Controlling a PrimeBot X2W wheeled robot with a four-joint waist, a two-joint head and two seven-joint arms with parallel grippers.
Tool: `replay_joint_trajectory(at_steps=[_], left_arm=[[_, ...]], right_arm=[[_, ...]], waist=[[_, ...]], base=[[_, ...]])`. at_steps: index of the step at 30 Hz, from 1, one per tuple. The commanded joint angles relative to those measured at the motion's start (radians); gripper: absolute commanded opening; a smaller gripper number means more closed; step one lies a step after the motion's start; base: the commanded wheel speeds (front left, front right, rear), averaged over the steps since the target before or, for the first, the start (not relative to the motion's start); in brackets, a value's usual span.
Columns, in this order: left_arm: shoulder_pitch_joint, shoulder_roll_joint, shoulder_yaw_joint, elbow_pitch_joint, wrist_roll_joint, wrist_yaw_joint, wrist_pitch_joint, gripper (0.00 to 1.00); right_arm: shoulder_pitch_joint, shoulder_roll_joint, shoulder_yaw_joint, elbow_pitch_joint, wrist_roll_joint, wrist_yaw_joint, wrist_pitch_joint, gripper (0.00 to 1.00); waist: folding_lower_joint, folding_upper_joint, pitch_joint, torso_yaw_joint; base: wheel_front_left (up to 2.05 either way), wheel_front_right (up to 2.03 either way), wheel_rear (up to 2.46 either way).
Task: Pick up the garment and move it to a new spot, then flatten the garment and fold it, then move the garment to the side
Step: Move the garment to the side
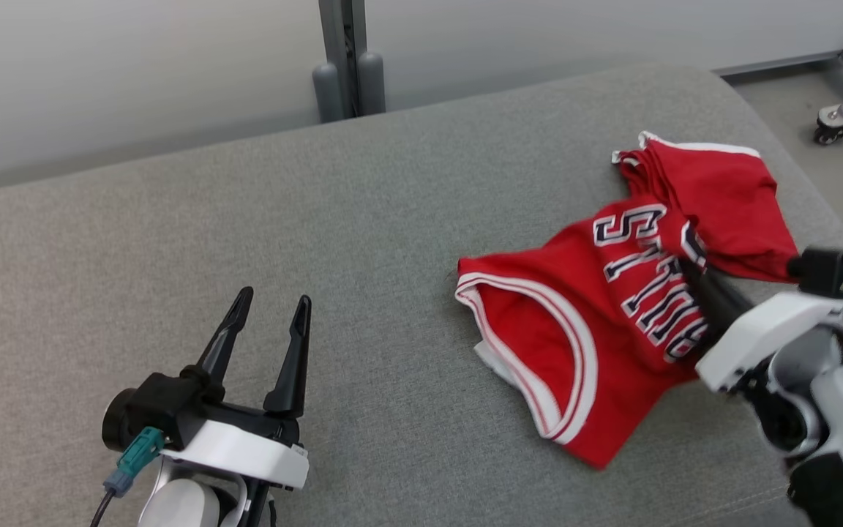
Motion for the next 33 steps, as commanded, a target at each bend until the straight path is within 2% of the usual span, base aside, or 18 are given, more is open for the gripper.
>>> replay_joint_trajectory(at_steps=[1, 8, 16, 21, 23, 32, 33], left_arm=[[-0.017, 0.004, 0.006, 0.0, 0.007, -0.006, -0.004, 1.0], [-0.065, 0.015, 0.011, 0.001, 0.035, -0.017, -0.004, 1.0], [-0.096, 0.029, 0.013, -0.002, 0.046, -0.023, -0.004, 1.0], [-0.109, 0.037, 0.017, -0.006, 0.052, -0.025, -0.004, 1.0], [-0.111, 0.039, 0.016, -0.006, 0.054, -0.024, -0.004, 1.0], [-0.148, 0.045, 0.008, -0.003, 0.053, -0.023, -0.004, 1.0], [-0.151, 0.045, 0.008, -0.002, 0.052, -0.023, -0.004, 1.0]], right_arm=[[-0.025, -0.015, 0.002, 0.0, 0.0, 0.0, -0.007, 0.0], [-0.209, -0.107, -0.013, 0.043, -0.001, 0.0, 0.013, 0.0], [-0.33, -0.179, -0.118, 0.125, -0.023, 0.0, 0.033, 0.0], [-0.39, -0.18, -0.25, 0.246, -0.11, 0.0, -0.017, 0.0], [-0.419, -0.156, -0.296, 0.308, -0.165, 0.0, -0.039, 0.0], [-0.541, -0.106, -0.425, 0.594, -0.424, 0.0, -0.093, 0.0], [-0.553, -0.108, -0.438, 0.619, -0.45, 0.0, -0.105, 0.31]], waist=[[0.0, -0.0001, 0.026, 0.005], [0.0, -0.0001, 0.141, 0.025], [0.0, -0.0001, 0.207, 0.031], [0.0, -0.0001, 0.235, 0.027], [0.0, -0.0001, 0.246, 0.027], [0.0, -0.0001, 0.295, 0.048], [0.0, -0.0001, 0.298, 0.052]], base=[[0.0, 0.0, 0.0], [0.0, 0.0, 0.0], [0.0, 0.0, 0.0], [0.0, 0.0, 0.0], [0.0, 0.0, 0.0], [0.0, 0.0, 0.0], [0.0, 0.0, 0.0]])
